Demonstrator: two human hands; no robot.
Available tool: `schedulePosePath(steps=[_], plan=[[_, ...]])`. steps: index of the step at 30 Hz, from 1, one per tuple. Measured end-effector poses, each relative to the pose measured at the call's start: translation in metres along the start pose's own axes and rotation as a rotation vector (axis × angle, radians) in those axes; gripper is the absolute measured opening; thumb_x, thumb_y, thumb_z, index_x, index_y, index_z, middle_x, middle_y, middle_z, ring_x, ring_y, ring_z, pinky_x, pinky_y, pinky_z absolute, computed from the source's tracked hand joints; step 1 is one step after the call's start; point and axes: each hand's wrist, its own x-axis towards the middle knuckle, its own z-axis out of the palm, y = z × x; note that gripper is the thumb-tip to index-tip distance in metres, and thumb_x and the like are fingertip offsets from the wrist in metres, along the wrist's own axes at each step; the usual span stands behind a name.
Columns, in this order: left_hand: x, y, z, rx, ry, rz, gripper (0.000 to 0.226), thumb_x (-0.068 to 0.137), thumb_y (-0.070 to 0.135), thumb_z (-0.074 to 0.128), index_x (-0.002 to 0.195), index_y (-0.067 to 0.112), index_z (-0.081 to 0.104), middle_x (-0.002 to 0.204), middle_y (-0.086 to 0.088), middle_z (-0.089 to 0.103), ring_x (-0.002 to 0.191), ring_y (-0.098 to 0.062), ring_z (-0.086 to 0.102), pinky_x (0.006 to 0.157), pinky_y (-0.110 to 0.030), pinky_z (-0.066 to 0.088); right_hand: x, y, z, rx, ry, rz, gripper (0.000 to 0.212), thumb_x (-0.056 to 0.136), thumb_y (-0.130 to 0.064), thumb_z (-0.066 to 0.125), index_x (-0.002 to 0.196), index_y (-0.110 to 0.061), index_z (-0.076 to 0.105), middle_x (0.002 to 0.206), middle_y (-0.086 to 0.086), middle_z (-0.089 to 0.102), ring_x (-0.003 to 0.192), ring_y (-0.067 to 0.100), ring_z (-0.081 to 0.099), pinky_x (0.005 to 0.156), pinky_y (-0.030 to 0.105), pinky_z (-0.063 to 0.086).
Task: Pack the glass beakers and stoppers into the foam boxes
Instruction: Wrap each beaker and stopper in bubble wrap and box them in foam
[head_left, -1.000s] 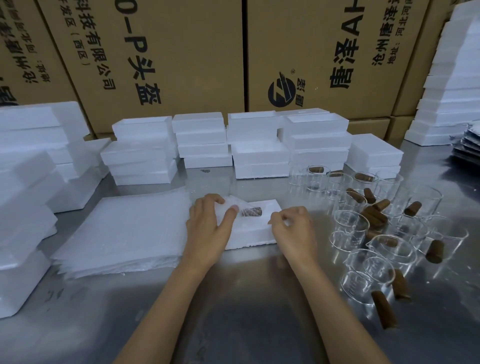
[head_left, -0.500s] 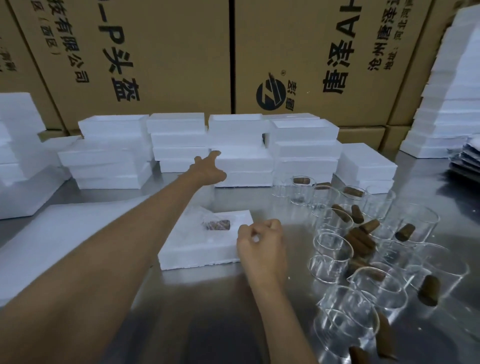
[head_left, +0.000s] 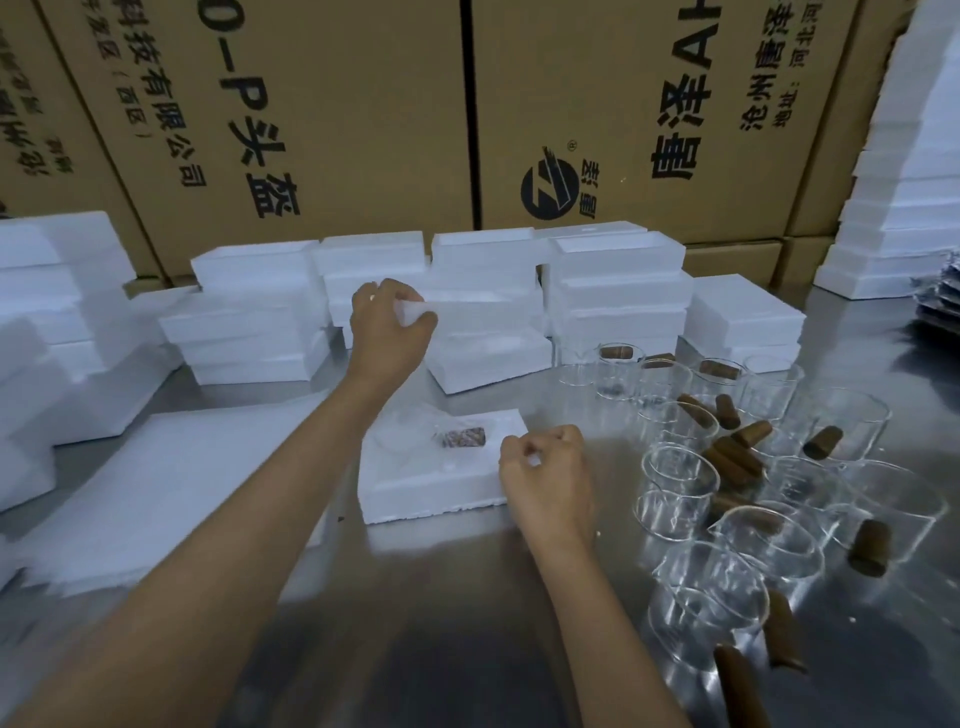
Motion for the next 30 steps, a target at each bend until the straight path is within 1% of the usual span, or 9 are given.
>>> schedulePosePath(steps=[4,6,9,12,16,20,23,27,30], plan=[[-0.043,0.014,-0.047,-0.358,0.021,-0.168,0.010,0.090,0.026,0.067,0.095,0.026,0.058,0.117,0.005,0.061,0.103,-0.012,0.059,0.080,-0.025,0.048,-0.002,-0.006,-0.004,-0.012,0.157,-0.171,0.014,0.085,-0.021,0.062,0.095,-0.018,0.072,0.113,-0.002,0.057,0.111,0.021,0.047,0.090,0.032,0.041],[-0.065,0.016,-0.064,-0.548,-0.052,-0.261,0.008,0.089,0.026,0.069,0.090,0.029,0.061,0.107,0.006,0.066,0.095,-0.010,0.064,0.075,-0.022,0.049,0.000,-0.009,-0.009,0.056,0.181,-0.248,0.048,0.082,-0.022,0.068,0.129,-0.022,0.059,0.133,-0.003,0.054,0.126,0.020,0.039,0.103,0.032,0.033],[-0.091,0.008,-0.076,-0.580,-0.163,-0.307,0.006,0.088,0.023,0.068,0.087,0.028,0.064,0.104,0.004,0.069,0.100,-0.013,0.065,0.089,-0.032,0.047,-0.002,-0.014,-0.014,0.145,0.100,-0.273,0.086,0.083,-0.032,0.071,0.153,-0.038,0.022,0.156,-0.011,0.032,0.143,0.012,0.023,0.114,0.041,0.023],[-0.105,0.000,-0.082,-0.536,-0.223,-0.313,0.008,0.084,0.028,0.068,0.090,0.026,0.065,0.102,0.007,0.069,0.108,-0.017,0.063,0.106,-0.041,0.041,-0.007,-0.018,-0.010,0.167,0.081,-0.344,0.095,0.083,-0.042,0.074,0.153,-0.046,0.009,0.160,-0.016,0.024,0.146,0.009,0.021,0.116,0.044,0.021],[-0.108,-0.004,-0.090,-0.476,-0.232,-0.265,0.022,0.078,0.046,0.064,0.096,0.034,0.063,0.107,0.015,0.067,0.114,-0.015,0.061,0.111,-0.045,0.040,-0.006,-0.022,-0.010,0.227,0.091,-0.345,0.073,0.089,-0.043,0.070,0.149,-0.039,0.028,0.154,-0.011,0.038,0.142,0.009,0.030,0.118,0.048,0.028],[-0.108,0.000,-0.095,-0.596,-0.181,-0.239,0.045,0.067,0.069,0.065,0.109,0.060,0.052,0.138,0.015,0.053,0.125,-0.010,0.054,0.112,-0.037,0.040,-0.011,-0.029,-0.014,0.326,0.069,-0.286,0.055,0.085,-0.063,0.060,0.132,-0.040,0.043,0.135,-0.011,0.052,0.129,0.007,0.045,0.104,0.026,0.035],[-0.110,0.000,-0.097,-0.578,-0.174,-0.124,0.050,0.073,0.061,0.066,0.119,0.057,0.047,0.124,0.025,0.062,0.117,0.002,0.057,0.097,-0.024,0.044,-0.014,-0.032,-0.020,0.366,0.133,-0.248,0.045,0.086,-0.066,0.057,0.118,-0.034,0.055,0.114,-0.011,0.060,0.109,0.007,0.055,0.089,0.017,0.040],[-0.115,0.003,-0.094,-0.368,-0.054,-0.017,0.033,0.091,0.039,0.067,0.116,0.054,0.052,0.109,0.019,0.063,0.096,0.011,0.058,0.071,-0.002,0.043,-0.013,-0.033,-0.028,0.445,0.163,-0.192,0.021,0.096,-0.043,0.058,0.108,-0.028,0.065,0.106,-0.003,0.064,0.094,0.012,0.057,0.074,0.006,0.040],[-0.118,0.000,-0.092,-0.323,-0.007,-0.121,0.026,0.091,0.045,0.063,0.117,0.043,0.059,0.100,0.009,0.063,0.092,0.000,0.058,0.072,-0.008,0.042,-0.013,-0.034,-0.029,0.475,0.128,-0.149,0.017,0.098,-0.038,0.058,0.108,-0.029,0.068,0.110,0.001,0.061,0.095,0.009,0.056,0.072,0.001,0.038]])
